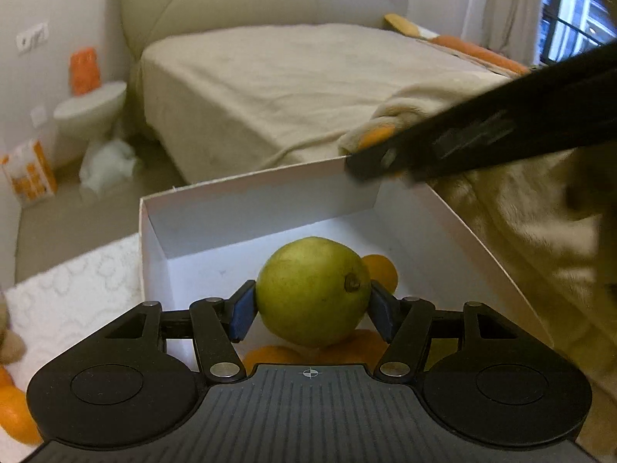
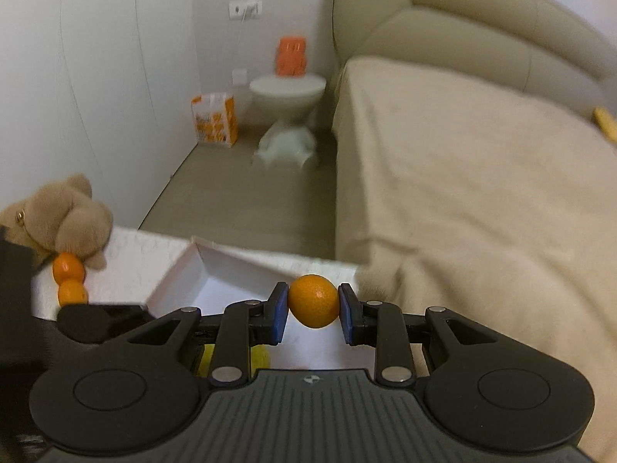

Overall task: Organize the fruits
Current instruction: 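Open both grippers to drop the guava and mandarin into the box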

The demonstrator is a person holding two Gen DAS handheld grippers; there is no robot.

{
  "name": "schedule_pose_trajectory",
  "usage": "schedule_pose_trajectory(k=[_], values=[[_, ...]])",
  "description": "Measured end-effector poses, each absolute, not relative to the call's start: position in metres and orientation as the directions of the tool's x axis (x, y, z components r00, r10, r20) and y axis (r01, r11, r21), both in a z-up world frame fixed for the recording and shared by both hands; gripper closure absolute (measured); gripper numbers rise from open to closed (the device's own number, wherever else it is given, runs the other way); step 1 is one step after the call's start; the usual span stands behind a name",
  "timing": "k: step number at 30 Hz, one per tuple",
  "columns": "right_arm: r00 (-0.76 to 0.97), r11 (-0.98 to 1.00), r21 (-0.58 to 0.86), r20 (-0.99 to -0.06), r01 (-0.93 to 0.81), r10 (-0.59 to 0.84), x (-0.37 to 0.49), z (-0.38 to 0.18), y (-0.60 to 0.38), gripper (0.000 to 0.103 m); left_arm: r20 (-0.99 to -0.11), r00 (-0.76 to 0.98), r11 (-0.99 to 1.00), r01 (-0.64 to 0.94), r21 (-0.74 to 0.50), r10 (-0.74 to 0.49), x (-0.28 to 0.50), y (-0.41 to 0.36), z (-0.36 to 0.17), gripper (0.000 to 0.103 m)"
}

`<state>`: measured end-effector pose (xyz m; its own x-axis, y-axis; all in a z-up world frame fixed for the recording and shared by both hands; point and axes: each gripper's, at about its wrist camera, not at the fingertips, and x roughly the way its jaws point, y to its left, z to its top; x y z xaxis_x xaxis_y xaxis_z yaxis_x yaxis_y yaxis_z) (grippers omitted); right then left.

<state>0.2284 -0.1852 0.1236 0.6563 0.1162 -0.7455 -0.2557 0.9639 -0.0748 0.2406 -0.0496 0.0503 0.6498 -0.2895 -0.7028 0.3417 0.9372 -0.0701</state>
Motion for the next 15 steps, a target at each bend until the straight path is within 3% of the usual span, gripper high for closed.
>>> schedule_pose_trajectory(k=[3,7,10,15], values=[[0.610,0.970,-0.038,-0.783,-0.241,0.121,0.235,0.106,-0.196,0.075,-0.699,0.654,0.931,0.363,-0.045,-0.288,0.238,-0.050,0.052,0.037],[0.573,0.978,0.073,-0.801,-0.194,0.174,0.248,0.098,-0.211,0.055,-0.663,0.672,0.935,0.330,-0.131,-0.330,0.231,-0.024,0.072,0.040],[0.604,0.982,0.050,-0.783,-0.183,0.153,0.242,0.103,-0.208,0.052,-0.602,0.716,0.934,0.298,-0.195,-0.354,0.217,0.003,0.091,0.040],[0.688,0.977,-0.028,-0.714,-0.212,0.129,0.219,0.122,-0.187,0.040,-0.542,0.816,0.977,0.126,-0.170,-0.200,0.185,0.066,0.113,0.040]])
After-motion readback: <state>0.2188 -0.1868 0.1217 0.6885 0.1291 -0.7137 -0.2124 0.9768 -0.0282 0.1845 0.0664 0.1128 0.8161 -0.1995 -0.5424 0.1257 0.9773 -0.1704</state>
